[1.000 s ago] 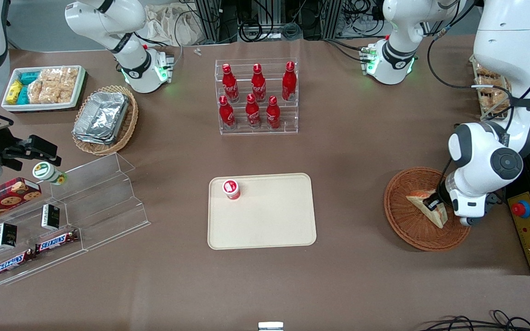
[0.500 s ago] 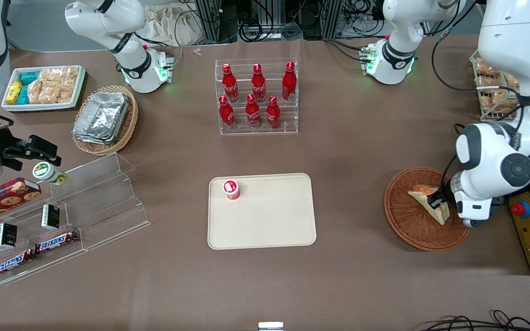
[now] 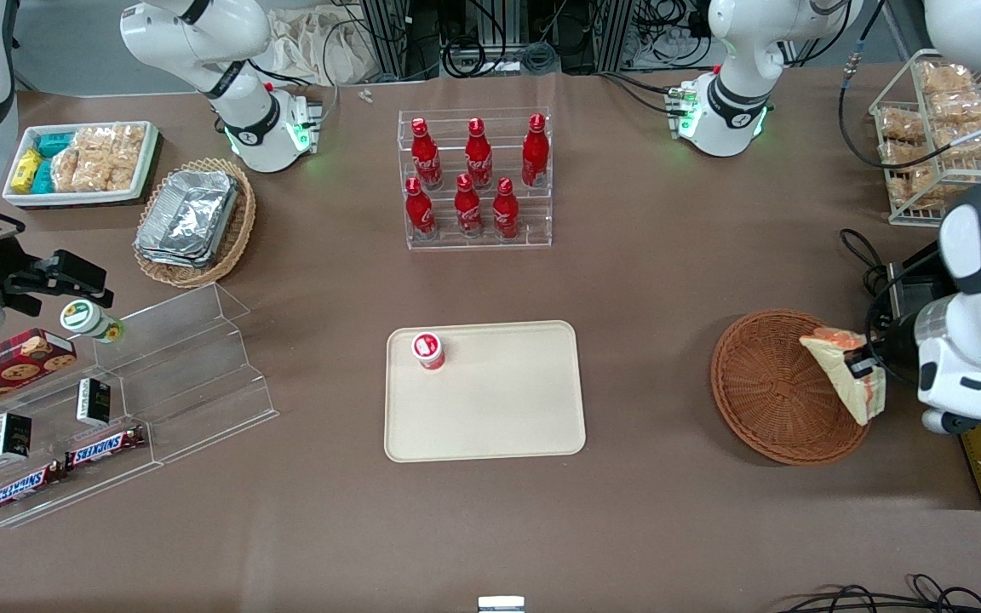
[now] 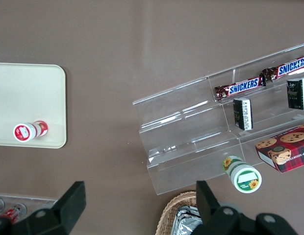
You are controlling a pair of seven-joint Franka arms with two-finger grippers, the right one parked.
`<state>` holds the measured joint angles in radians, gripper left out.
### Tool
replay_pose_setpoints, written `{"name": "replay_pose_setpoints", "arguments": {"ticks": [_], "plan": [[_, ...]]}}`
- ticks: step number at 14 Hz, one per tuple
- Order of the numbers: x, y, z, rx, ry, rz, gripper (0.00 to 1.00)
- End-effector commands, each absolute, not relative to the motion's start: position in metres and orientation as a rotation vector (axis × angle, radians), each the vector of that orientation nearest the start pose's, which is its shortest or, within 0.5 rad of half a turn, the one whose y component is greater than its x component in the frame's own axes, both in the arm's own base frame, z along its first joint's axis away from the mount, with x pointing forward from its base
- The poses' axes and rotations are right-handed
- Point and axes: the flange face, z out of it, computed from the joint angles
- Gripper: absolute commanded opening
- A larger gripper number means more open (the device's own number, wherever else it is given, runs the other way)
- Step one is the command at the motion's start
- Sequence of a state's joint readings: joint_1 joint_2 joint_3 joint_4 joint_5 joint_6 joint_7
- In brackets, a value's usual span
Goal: Place sandwich from basket to tray
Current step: 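Lift the sandwich out of the basket with the left gripper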
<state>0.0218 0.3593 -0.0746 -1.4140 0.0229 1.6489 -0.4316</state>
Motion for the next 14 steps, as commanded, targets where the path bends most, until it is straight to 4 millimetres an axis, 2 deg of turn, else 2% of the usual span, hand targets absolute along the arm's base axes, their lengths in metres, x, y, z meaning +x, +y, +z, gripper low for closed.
{"name": "replay_pose_setpoints", "arguments": {"ticks": [1,2,4,6,7,11,13,14], "plan": [[0.644,-0.096,0.522,-3.073,-0.367,0.252,0.00],[0.638,-0.131,0.526,-3.082,-0.288,0.252,0.00],[0.628,-0.190,0.516,-3.096,-0.154,0.262,0.00],[0.625,-0.254,0.485,-3.101,-0.018,0.260,0.00],[0.626,-0.278,0.466,-3.107,0.016,0.249,0.00],[0.624,-0.361,0.388,-3.141,-0.106,0.163,0.00],[0.621,-0.389,0.354,-3.159,-0.143,0.132,0.00],[0.623,-0.395,0.337,-3.166,-0.156,0.124,0.00]]}}
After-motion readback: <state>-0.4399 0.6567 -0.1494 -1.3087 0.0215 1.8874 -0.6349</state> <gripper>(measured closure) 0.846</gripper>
